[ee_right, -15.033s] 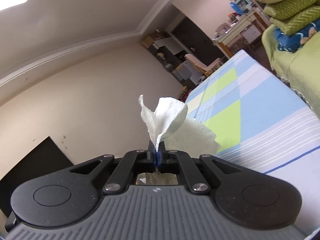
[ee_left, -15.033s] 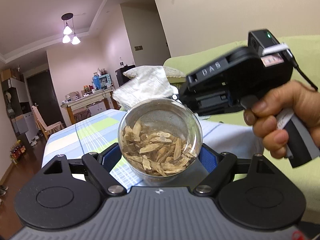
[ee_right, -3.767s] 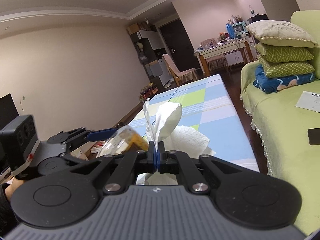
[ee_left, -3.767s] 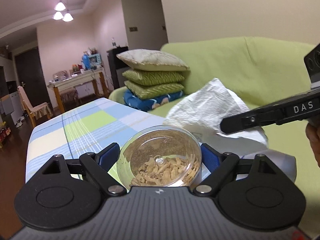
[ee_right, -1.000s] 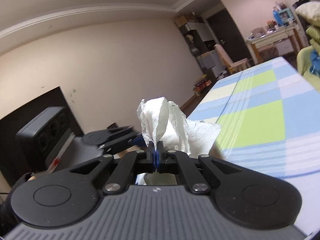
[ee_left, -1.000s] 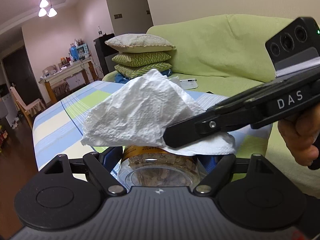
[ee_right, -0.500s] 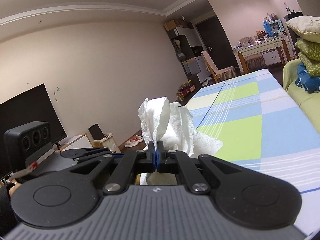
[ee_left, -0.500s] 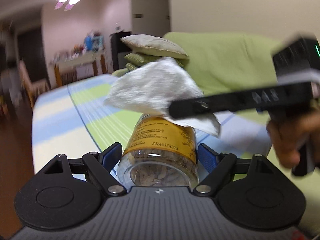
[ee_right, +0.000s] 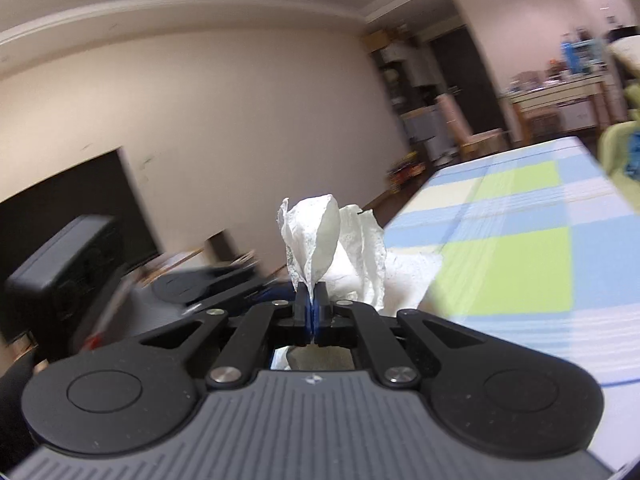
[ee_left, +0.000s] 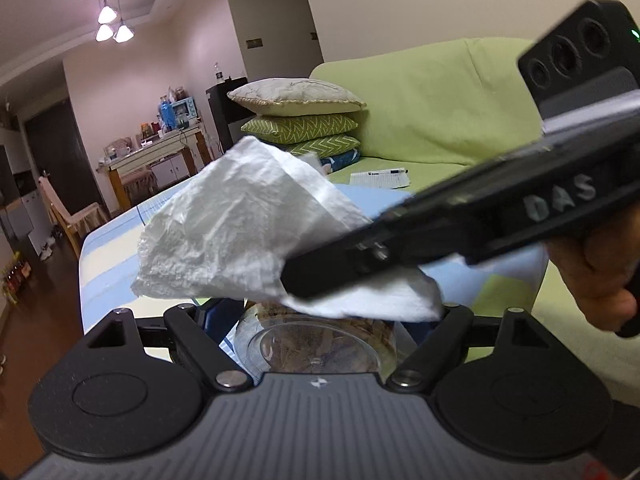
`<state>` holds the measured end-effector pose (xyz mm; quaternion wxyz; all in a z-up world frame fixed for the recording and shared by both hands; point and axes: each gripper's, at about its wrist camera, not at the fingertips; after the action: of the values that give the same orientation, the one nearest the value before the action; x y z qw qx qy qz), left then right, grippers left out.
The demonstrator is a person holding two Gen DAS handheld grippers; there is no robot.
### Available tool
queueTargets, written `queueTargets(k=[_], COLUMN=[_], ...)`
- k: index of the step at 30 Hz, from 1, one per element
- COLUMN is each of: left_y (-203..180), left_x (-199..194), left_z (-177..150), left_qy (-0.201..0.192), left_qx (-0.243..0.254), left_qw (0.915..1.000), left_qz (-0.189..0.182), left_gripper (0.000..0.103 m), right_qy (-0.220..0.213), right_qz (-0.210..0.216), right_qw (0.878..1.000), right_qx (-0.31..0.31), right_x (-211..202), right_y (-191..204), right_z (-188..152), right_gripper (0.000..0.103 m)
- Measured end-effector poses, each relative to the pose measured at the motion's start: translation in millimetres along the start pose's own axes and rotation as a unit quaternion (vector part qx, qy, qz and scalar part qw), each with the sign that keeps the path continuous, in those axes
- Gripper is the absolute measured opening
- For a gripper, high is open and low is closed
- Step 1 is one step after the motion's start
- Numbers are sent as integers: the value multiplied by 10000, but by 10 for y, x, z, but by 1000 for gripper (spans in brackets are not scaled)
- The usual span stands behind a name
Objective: Clean container
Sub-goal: 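Wipe the jar's side and rim with the tissue in the right gripper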
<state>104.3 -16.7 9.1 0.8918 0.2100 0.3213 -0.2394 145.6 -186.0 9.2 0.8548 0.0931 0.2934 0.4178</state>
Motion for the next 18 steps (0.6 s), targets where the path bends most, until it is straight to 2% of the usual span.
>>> queueTargets(k=[2,5,10,18], left_y=[-14,-30,74,75], left_x=[10,-20,35,301], left_z=[35,62,306,754], left_qy=[83,327,811,1501], left_qx=[84,283,461,942], left_qw=[9999,9990,9936,9813], left_qz=[-17,-142,-633,-751], left_gripper=[82,84,86,86], right_qy=[-89,-125,-102,-622], right_qz=[-23,-10,56,-92], right_qw=[9994,9992,9989,9952], right_qx=[330,384,460,755], right_x=[-58,-110,-165,-520], right_y=[-121,-172,-181,-399], right_z=[16,-18,-57,-84], right_gripper=[0,0,0,0])
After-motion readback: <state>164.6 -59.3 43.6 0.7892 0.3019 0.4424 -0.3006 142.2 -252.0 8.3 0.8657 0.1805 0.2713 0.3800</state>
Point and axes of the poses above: each gripper's, at about its wrist camera, not at the fingertips, and x roughly the way its jaws point, y to its left, z to its top, and after that the axes turned 15 degrees about y, right-handed
